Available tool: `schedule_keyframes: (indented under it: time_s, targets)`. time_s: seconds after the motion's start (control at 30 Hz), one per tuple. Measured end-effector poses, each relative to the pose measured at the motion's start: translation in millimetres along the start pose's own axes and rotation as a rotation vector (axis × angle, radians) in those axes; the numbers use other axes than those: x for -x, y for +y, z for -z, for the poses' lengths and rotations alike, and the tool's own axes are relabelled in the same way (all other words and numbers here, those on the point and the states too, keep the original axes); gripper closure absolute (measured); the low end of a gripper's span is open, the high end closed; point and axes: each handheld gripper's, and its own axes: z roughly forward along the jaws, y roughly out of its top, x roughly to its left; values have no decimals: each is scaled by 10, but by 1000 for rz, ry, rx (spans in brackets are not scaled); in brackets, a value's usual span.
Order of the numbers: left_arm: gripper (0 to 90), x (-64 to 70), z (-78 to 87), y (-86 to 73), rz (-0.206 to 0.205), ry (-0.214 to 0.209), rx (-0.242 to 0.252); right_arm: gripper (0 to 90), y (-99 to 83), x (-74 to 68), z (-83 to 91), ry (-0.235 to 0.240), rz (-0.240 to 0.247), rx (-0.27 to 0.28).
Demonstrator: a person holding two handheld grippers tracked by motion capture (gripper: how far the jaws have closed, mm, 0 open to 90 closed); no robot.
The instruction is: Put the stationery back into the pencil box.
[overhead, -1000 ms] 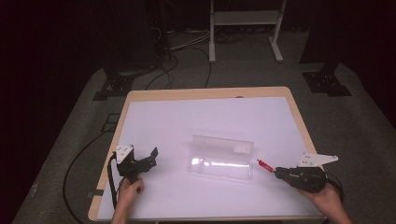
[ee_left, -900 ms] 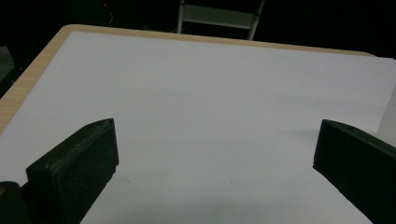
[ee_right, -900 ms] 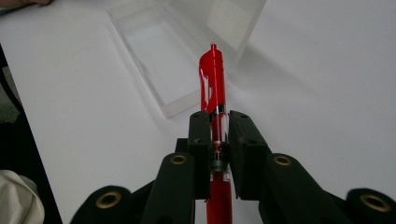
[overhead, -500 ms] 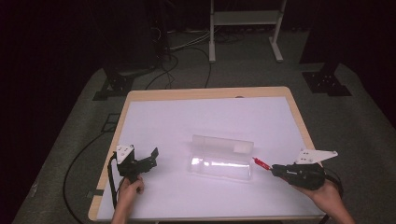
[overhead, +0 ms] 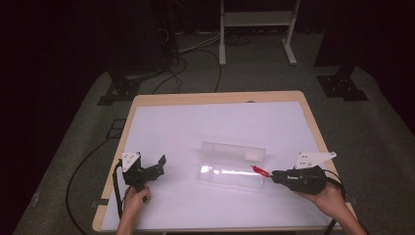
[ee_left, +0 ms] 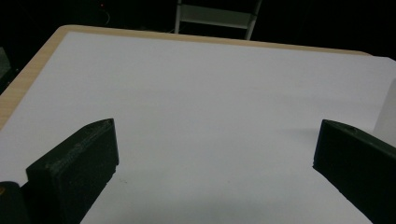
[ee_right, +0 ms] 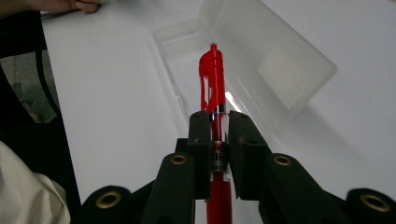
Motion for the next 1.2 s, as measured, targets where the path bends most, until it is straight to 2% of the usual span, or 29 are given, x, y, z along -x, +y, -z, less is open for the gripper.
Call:
schedule_keyframes:
  time_s: [0.33,0.53,1.2]
  targets:
    - [0,0,1,0,1,3,-4,791,159,-33,-133,46,30,-3]
    - [0,0,-2,1,1,5,-4,791,196,-12,-213,64,42,0]
    - [0,-7,-3,0,3,0,-5,791,294,8,-308,84,53,13]
